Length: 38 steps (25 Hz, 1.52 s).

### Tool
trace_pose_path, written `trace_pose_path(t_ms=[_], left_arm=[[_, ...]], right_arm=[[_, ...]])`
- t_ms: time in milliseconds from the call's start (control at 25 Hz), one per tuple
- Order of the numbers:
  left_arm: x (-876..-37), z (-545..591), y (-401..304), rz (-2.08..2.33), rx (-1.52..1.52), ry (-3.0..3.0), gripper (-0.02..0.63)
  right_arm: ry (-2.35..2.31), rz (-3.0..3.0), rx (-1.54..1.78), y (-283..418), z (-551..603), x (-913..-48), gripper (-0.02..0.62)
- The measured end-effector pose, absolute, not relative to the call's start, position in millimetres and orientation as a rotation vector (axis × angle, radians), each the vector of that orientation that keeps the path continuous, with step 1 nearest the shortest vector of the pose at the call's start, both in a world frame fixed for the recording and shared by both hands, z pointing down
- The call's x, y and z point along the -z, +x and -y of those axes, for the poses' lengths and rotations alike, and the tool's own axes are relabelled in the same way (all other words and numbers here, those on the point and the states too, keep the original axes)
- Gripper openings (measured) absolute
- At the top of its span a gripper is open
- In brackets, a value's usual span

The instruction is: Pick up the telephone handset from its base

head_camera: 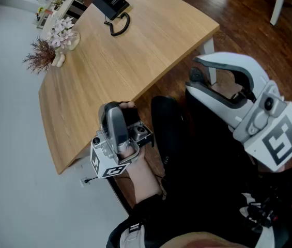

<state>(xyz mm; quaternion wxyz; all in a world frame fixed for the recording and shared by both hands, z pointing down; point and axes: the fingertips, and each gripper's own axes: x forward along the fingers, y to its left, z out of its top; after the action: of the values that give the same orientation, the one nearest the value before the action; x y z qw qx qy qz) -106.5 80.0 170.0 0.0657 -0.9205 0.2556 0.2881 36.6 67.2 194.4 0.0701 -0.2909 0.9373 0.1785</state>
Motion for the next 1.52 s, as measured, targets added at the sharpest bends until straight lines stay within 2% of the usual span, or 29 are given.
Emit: trace_pose_path(t_ms=[400,920,1280,1520], left_arm=[[-143,-50,-110,-0.743,-0.838,-2.763,0.003],[-141,53,-152,-0.807,-0.752,-2.747,0.003],[-101,127,-174,-0.760,-0.312,-2.652,0.003],[-59,197,-199,-0.812,-0.365,-2.624,0.003]], right_arm=[[-0.873,-2.773,-0.611,30,-40,-160,0.160],[-0.840,-2.761,-0.655,-10,58,-176,0.170],[-0.802,-2.794,-0.579,-41,128,-174,0.170],[-0.778,-2.832,-0.525,-54,185,-165,0.170]])
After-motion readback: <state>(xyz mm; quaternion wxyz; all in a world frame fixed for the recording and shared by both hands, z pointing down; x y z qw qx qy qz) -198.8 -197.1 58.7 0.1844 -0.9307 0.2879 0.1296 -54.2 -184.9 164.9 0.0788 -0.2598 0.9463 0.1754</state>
